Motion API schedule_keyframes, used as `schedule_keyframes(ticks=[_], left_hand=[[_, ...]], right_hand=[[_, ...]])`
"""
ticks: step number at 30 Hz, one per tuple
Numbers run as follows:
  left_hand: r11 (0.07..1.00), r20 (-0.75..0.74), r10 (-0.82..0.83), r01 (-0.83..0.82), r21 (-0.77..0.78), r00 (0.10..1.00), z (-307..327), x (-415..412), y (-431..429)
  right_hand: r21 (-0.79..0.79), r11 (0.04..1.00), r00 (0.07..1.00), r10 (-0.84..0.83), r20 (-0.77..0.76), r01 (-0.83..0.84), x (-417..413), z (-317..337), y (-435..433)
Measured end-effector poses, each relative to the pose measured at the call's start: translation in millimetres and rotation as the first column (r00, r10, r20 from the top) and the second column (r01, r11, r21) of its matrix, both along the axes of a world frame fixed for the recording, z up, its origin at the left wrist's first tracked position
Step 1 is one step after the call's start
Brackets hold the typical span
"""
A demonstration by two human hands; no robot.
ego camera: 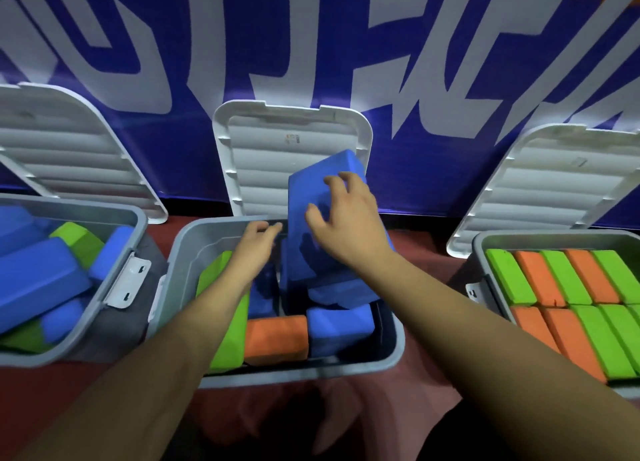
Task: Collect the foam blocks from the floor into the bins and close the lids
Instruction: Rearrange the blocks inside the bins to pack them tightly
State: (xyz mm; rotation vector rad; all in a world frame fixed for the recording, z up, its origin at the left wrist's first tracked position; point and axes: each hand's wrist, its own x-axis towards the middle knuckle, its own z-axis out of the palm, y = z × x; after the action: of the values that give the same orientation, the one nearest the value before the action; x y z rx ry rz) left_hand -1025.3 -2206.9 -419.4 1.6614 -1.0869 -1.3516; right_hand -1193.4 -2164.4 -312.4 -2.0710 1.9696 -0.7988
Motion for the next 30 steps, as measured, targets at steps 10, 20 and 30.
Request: schedule_keyframes(ticks=[10, 20, 30], left_hand=[[0.988, 0.506, -0.091, 0.015, 0.152, 0.858, -59.3, 119.6, 42.0], [0.885, 0.623, -0.444, 0.207, 0.416, 0.644, -96.4, 110.9, 59.2], [0.987, 0.644, -0.160, 0.123, 0.102, 0.748, -64.4, 146.5, 58.7]], right_hand=[[0.377, 0.845, 0.918, 0.394, 0.041, -0.380, 111.1, -87.0, 23.4], [0.619, 0.741, 0.965, 0.196, 0.173, -0.261, 125.0, -135.3, 19.8], [0.650, 0.720, 0.968, 0.221, 0.120, -0.245, 128.5, -152.6, 21.8]])
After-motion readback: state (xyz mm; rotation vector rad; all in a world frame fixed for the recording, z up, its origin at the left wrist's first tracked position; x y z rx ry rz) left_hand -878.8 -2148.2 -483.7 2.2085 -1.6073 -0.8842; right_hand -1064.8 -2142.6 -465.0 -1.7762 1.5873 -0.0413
